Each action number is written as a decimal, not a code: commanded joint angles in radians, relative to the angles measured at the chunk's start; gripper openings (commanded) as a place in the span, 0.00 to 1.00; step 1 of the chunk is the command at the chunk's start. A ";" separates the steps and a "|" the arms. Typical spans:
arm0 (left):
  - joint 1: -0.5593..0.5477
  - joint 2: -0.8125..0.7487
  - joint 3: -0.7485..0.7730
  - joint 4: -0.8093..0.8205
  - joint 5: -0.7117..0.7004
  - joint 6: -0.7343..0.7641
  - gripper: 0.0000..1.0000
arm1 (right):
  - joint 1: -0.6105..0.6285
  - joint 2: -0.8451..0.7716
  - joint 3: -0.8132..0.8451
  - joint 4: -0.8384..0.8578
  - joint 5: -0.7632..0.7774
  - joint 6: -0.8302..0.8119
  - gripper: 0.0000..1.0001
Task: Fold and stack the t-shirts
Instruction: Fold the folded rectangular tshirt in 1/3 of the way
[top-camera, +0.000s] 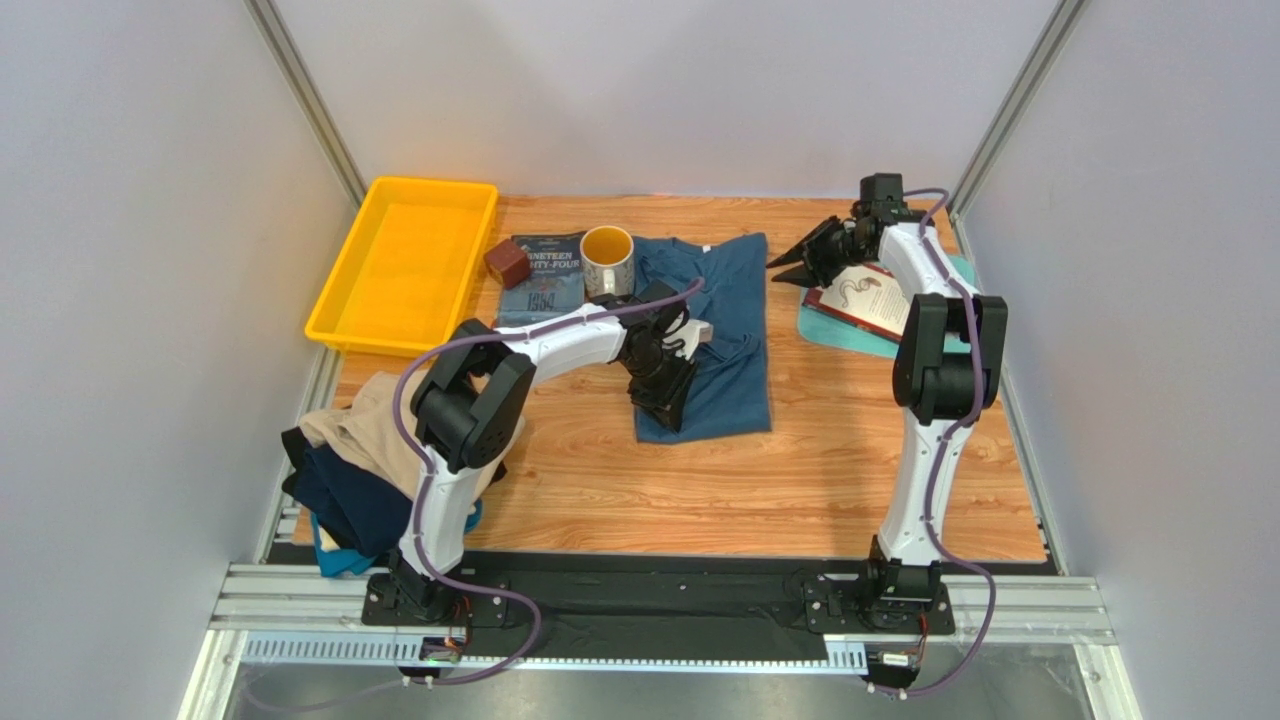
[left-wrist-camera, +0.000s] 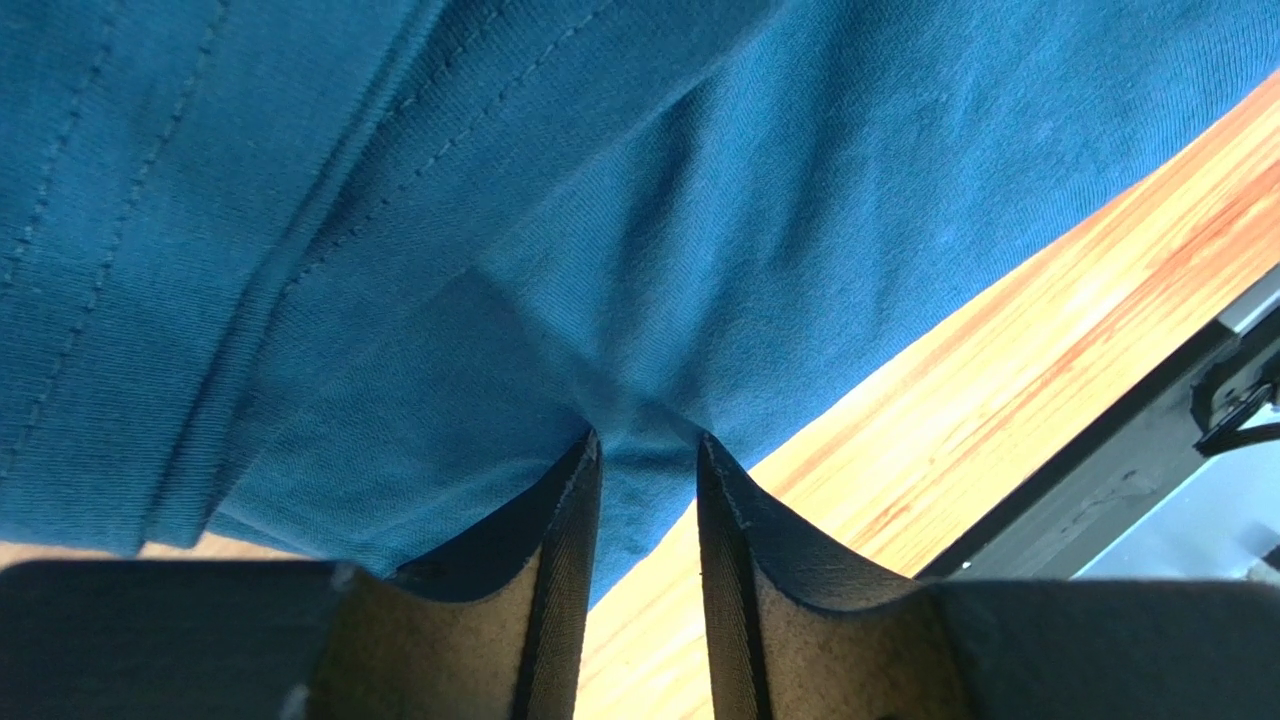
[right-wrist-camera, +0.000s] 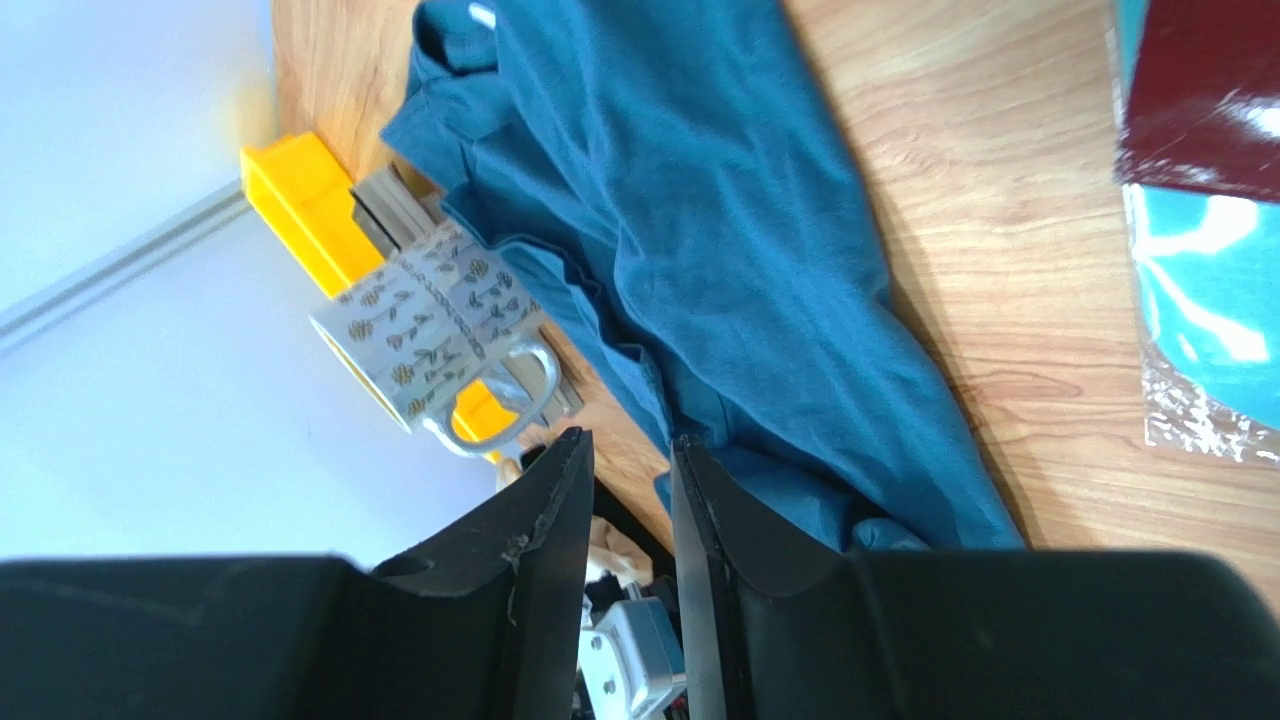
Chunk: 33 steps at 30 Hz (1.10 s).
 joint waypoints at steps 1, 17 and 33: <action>-0.013 -0.001 -0.010 -0.097 -0.093 0.037 0.40 | 0.015 -0.105 -0.012 -0.183 -0.064 -0.195 0.31; -0.011 0.050 0.068 -0.084 -0.106 -0.018 0.40 | 0.256 -0.447 -0.438 -0.294 0.034 -0.408 0.25; -0.011 -0.069 -0.055 -0.013 -0.201 -0.073 0.33 | 0.368 -0.206 -0.377 -0.187 0.134 -0.424 0.21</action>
